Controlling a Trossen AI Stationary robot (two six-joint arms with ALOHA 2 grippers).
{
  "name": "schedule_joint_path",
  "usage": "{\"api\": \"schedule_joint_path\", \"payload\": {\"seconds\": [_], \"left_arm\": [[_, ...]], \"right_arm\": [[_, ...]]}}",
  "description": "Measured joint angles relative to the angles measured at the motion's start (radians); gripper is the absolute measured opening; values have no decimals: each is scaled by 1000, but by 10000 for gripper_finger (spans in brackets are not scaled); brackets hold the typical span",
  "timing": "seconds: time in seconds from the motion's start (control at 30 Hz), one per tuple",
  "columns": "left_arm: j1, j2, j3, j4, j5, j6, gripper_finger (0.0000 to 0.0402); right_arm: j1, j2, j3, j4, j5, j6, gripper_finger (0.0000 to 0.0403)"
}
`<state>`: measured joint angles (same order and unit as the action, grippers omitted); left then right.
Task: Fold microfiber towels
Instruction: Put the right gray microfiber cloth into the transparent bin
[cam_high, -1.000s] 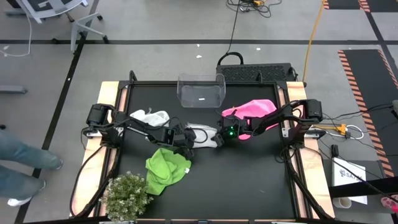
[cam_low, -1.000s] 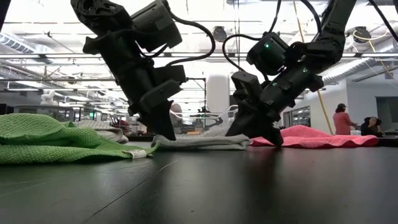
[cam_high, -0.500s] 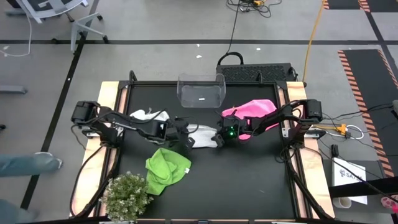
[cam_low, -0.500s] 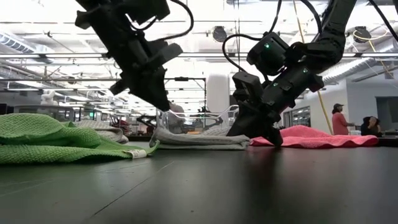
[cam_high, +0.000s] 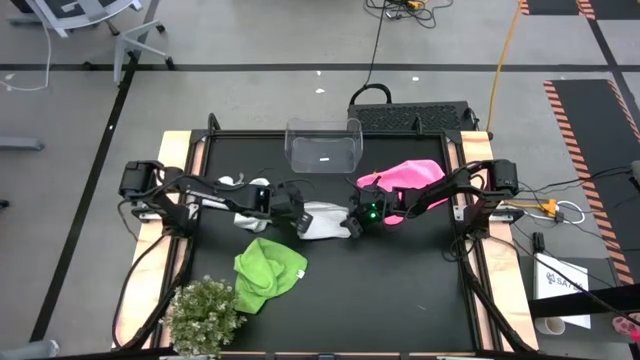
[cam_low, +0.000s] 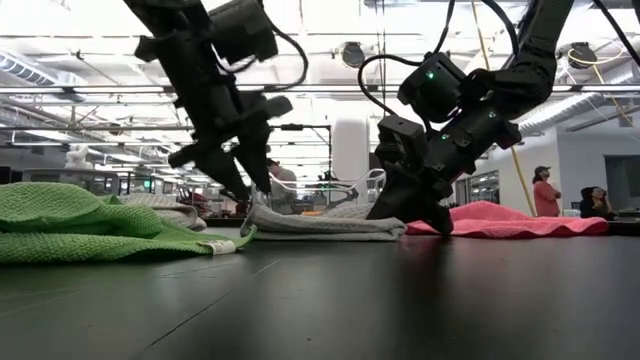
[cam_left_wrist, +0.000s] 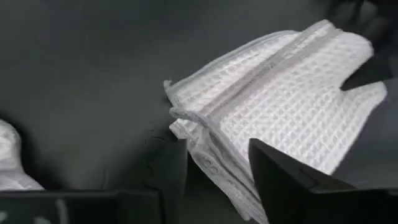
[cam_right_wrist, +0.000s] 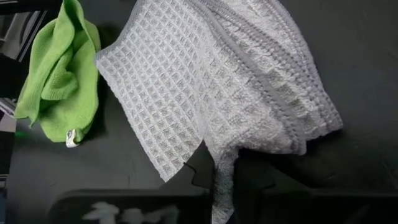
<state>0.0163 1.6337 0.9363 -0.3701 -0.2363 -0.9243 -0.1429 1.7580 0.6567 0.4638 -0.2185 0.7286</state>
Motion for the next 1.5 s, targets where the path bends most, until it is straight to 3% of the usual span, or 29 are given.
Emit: {"api": "schedule_joint_path", "payload": {"seconds": [0.33,0.57,0.97,1.13,1.33,1.5], "left_arm": [[2,77,1,24,99,-88,227],[-5,153,3,95,137,-121,228],[-6,157,1,171,151,-125,226],[-6,159,1,168,135,-127,176],[-7,161,1,165,133,-88,34],[-8,161,1,175,117,-82,34]], "right_arm": [[-1,0,0,10,-20,-17,16],[-2,-8,-1,15,-23,-18,16],[-2,-11,0,-10,-21,-32,16],[-2,-12,0,-11,-19,-33,16],[-2,-12,1,-12,-18,-33,16],[-2,-13,2,-18,-10,-34,16]]}}
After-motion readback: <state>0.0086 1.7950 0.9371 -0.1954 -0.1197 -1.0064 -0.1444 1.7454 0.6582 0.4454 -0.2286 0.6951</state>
